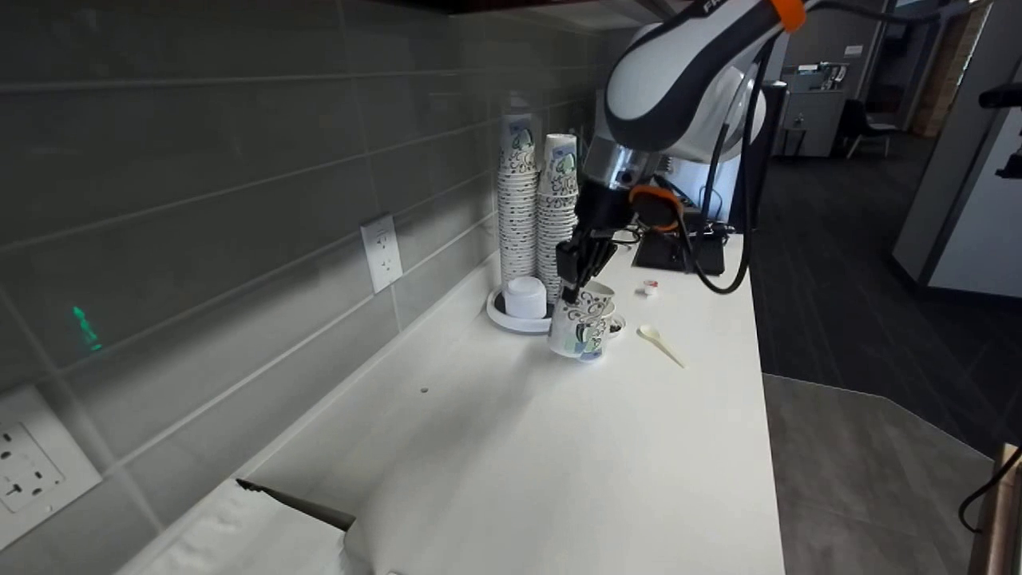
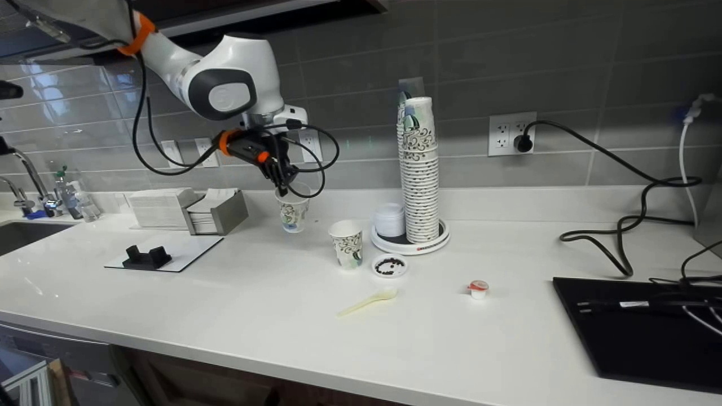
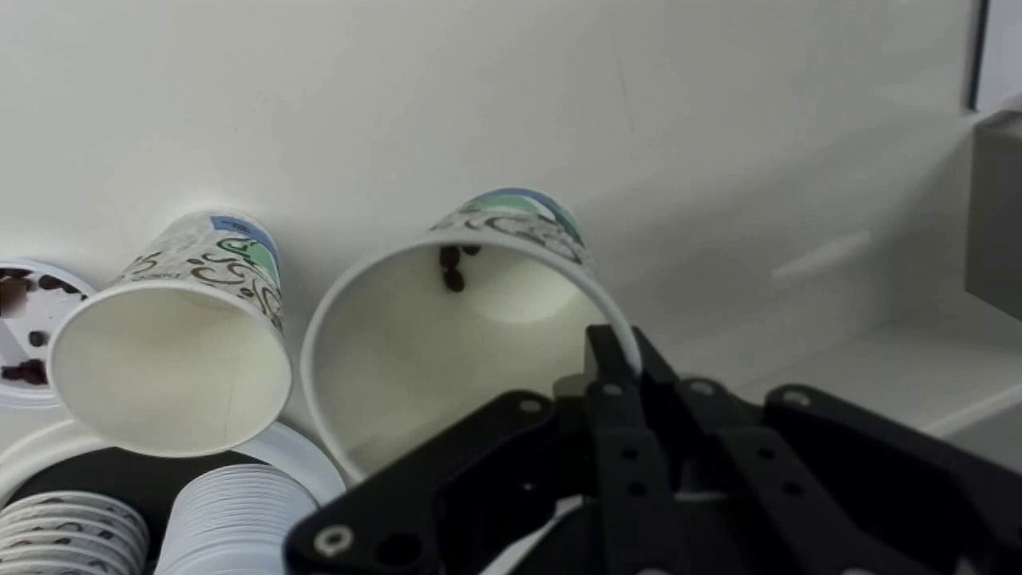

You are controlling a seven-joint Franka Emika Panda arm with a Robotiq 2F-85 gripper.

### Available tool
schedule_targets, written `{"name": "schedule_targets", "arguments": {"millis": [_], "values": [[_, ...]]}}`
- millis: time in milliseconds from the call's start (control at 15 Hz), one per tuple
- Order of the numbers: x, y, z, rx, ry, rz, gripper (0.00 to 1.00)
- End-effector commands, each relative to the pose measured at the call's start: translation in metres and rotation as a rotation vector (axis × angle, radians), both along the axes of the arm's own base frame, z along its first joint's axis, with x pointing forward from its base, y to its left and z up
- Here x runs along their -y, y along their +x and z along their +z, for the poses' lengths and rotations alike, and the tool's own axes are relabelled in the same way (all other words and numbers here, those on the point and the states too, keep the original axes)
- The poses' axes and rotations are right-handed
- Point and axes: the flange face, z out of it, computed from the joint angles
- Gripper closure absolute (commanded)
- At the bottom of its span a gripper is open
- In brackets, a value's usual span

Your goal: Pour the contents in the cup into the other cup

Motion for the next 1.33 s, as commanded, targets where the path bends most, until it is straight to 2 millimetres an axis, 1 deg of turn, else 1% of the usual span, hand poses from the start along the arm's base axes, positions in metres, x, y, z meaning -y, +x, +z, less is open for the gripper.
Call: {"name": "schedule_targets", "arguments": {"millis": [0,200,467,667,733,800,867,933,1267], "values": [[0.036,-0.017,0.011,0.003,0.166,-0.012,0.99],[0.063,-0.020,0.011,0.011,0.289,-0.003,0.99],[0.098,-0.020,0.003,-0.008,0.436,0.037,0.99],[0.119,-0.014,-0.001,-0.047,0.532,0.095,0.99],[0.128,-0.009,-0.002,-0.078,0.574,0.110,0.99],[0.117,-0.025,0.000,-0.066,0.496,0.077,0.99],[0.123,-0.023,-0.001,-0.071,0.506,0.078,0.96],[0.125,-0.023,-0.002,-0.072,0.505,0.073,0.96],[0.119,-0.023,-0.002,-0.074,0.504,0.084,0.96]]}}
